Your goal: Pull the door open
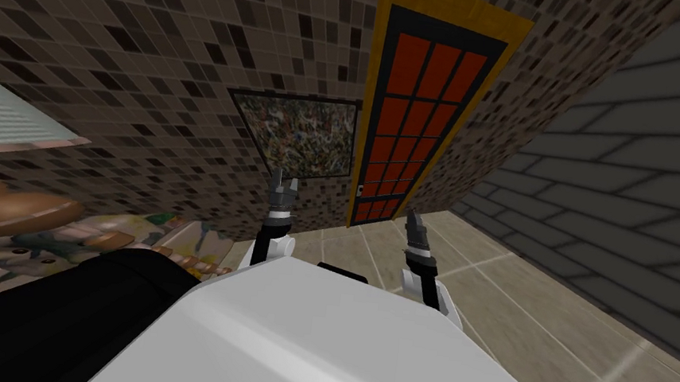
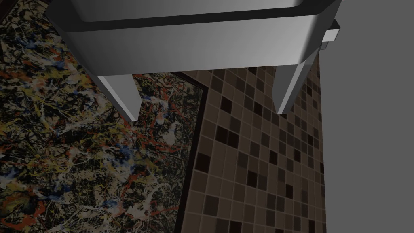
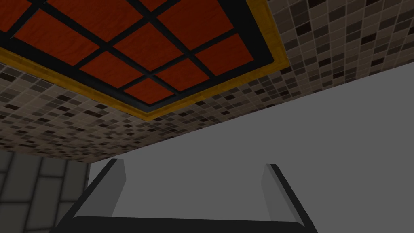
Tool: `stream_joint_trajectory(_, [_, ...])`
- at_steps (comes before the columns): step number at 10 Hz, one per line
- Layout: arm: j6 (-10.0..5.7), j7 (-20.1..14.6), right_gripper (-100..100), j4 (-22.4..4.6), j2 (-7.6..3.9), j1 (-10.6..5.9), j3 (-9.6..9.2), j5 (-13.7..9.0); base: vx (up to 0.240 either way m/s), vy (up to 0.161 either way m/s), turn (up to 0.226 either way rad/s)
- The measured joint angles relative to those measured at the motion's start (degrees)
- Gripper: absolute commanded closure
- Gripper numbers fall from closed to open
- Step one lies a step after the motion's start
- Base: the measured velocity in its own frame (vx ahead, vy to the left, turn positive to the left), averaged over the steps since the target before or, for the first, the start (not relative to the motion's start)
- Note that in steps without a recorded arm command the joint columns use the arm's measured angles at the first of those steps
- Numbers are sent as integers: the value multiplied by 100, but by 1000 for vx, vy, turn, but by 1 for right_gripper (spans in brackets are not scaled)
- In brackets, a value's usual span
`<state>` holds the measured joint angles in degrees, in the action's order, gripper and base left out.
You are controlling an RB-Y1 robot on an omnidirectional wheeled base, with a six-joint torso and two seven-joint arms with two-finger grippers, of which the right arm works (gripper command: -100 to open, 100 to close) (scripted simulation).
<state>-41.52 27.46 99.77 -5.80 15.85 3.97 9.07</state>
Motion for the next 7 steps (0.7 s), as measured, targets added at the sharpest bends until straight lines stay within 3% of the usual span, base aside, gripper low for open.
stream_joint_trajectory(6, [-234,707,-100,-1134,-110,-343,118,200,103,9,105])
stream_joint_trajectory(7, [-279,852,-100,-1276,-99,-335,116,248,69,0,26])
